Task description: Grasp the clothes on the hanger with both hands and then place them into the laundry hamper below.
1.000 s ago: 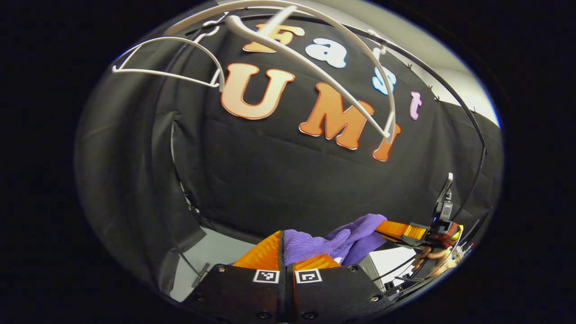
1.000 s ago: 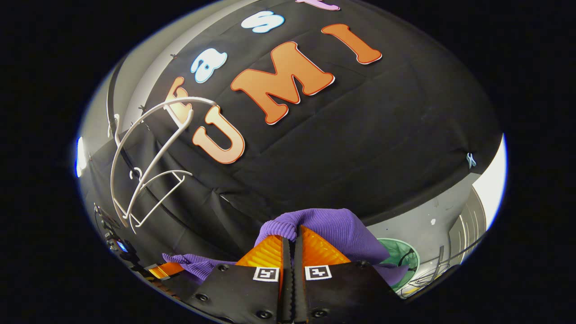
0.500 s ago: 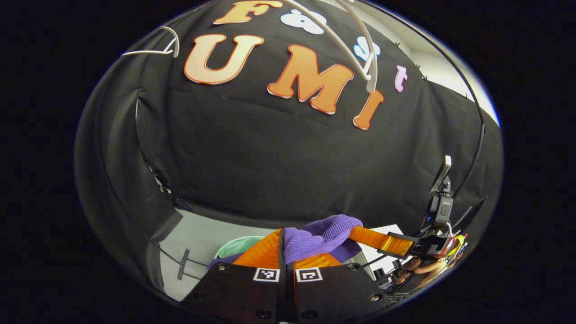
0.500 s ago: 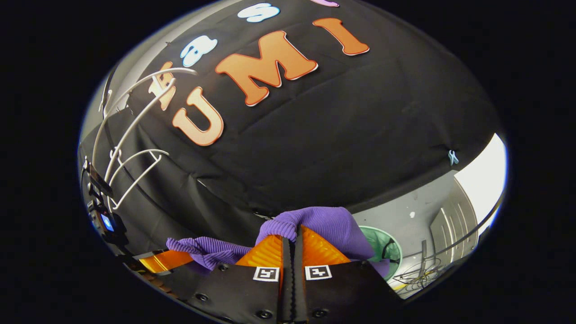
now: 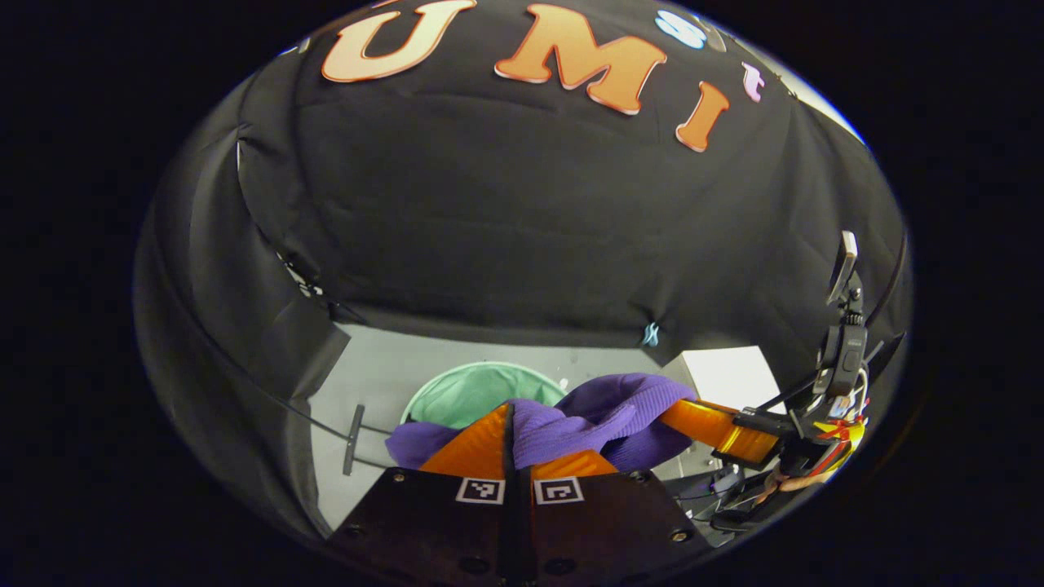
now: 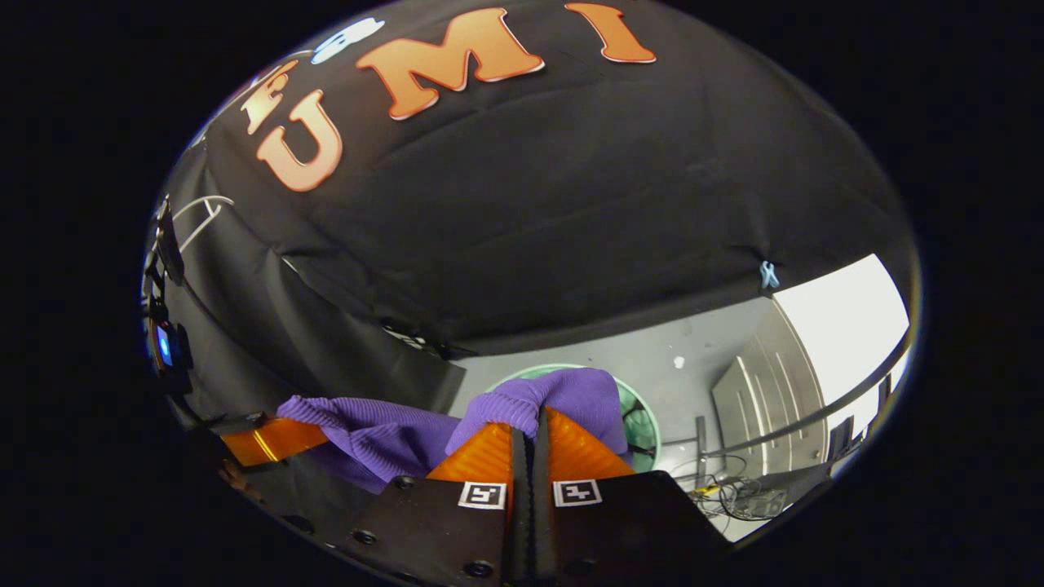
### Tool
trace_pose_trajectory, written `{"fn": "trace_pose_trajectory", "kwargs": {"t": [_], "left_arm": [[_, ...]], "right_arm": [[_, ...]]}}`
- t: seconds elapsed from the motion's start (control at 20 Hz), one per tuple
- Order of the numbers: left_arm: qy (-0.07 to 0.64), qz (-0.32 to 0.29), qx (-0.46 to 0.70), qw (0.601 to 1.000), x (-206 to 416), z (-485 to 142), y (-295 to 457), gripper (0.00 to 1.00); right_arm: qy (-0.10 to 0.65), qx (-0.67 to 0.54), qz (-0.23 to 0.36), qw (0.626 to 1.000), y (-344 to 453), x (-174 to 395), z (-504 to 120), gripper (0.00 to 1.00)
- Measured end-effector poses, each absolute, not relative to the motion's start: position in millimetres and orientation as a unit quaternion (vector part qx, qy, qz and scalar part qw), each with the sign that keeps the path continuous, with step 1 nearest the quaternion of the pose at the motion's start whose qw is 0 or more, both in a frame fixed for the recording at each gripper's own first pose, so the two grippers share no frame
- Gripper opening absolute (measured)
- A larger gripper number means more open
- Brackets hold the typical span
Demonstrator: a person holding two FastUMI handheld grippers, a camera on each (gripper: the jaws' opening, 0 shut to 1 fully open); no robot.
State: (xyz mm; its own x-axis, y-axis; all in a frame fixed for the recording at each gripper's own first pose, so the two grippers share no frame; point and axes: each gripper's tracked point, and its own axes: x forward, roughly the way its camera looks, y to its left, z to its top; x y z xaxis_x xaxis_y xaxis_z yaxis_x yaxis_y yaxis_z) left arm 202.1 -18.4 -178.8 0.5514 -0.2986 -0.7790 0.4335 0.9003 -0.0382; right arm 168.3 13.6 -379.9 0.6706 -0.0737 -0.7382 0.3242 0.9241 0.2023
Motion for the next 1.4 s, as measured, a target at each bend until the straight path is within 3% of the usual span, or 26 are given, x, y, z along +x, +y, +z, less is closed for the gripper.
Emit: {"fn": "trace_pose_trajectory", "kwargs": {"t": [0.3,0.35,0.4,0.5,0.55,0.6,0.7,0.75,0.8,0.9,0.95,1.0,1.05,1.15,1.4], "left_arm": [[0.493,-0.195,0.112,0.841,187.9,-221.6,-18.8,0.01],[0.499,-0.196,0.115,0.836,184.1,-223.4,-19.4,0.03],[0.504,-0.194,0.120,0.833,183.1,-225.6,-19.2,0.04],[0.513,-0.190,0.122,0.828,175.9,-229.3,-22.4,0.07],[0.516,-0.188,0.117,0.828,174.1,-230.6,-24.5,0.12],[0.518,-0.186,0.110,0.828,174.2,-229.9,-25.4,0.27],[0.521,-0.176,0.103,0.829,175.4,-227.8,-27.7,0.39],[0.520,-0.171,0.101,0.830,178.4,-225.5,-28.9,0.57],[0.520,-0.168,0.099,0.832,177.5,-226.4,-24.1,0.59],[0.517,-0.161,0.094,0.835,175.9,-216.2,-18.6,0.77],[0.513,-0.159,0.093,0.839,176.6,-212.8,-18.4,0.86],[0.508,-0.157,0.093,0.842,176.2,-209.6,-16.5,0.95],[0.504,-0.154,0.094,0.845,176.7,-206.0,-15.7,0.95],[0.494,-0.144,0.097,0.852,179.0,-196.5,-11.4,0.96],[0.474,-0.152,0.084,0.863,174.0,-166.3,-16.8,0.97]], "right_arm": [[0.433,0.144,-0.130,0.880,7.3,141.0,-411.8,0.08],[0.438,0.140,-0.131,0.878,7.3,138.9,-415.3,0.04],[0.443,0.137,-0.131,0.876,8.9,135.4,-419.4,0.10],[0.449,0.133,-0.128,0.874,10.5,130.2,-423.2,0.13],[0.449,0.134,-0.126,0.874,12.9,130.1,-422.6,0.13],[0.451,0.130,-0.127,0.874,12.1,128.2,-422.6,0.08],[0.443,0.132,-0.123,0.878,15.5,129.4,-418.7,0.19],[0.436,0.131,-0.124,0.882,13.6,132.3,-413.1,0.46],[0.428,0.126,-0.127,0.886,9.4,132.8,-406.7,0.72],[0.410,0.114,-0.131,0.895,4.6,132.0,-389.1,0.60],[0.402,0.109,-0.133,0.899,3.5,130.5,-380.3,0.72],[0.395,0.106,-0.135,0.903,0.9,129.5,-373.8,0.76],[0.388,0.102,-0.141,0.905,-3.1,126.5,-367.3,0.93],[0.373,0.097,-0.151,0.910,-7.7,121.1,-353.7,0.98],[0.335,0.076,-0.163,0.925,-18.5,105.7,-311.7,0.99]]}}
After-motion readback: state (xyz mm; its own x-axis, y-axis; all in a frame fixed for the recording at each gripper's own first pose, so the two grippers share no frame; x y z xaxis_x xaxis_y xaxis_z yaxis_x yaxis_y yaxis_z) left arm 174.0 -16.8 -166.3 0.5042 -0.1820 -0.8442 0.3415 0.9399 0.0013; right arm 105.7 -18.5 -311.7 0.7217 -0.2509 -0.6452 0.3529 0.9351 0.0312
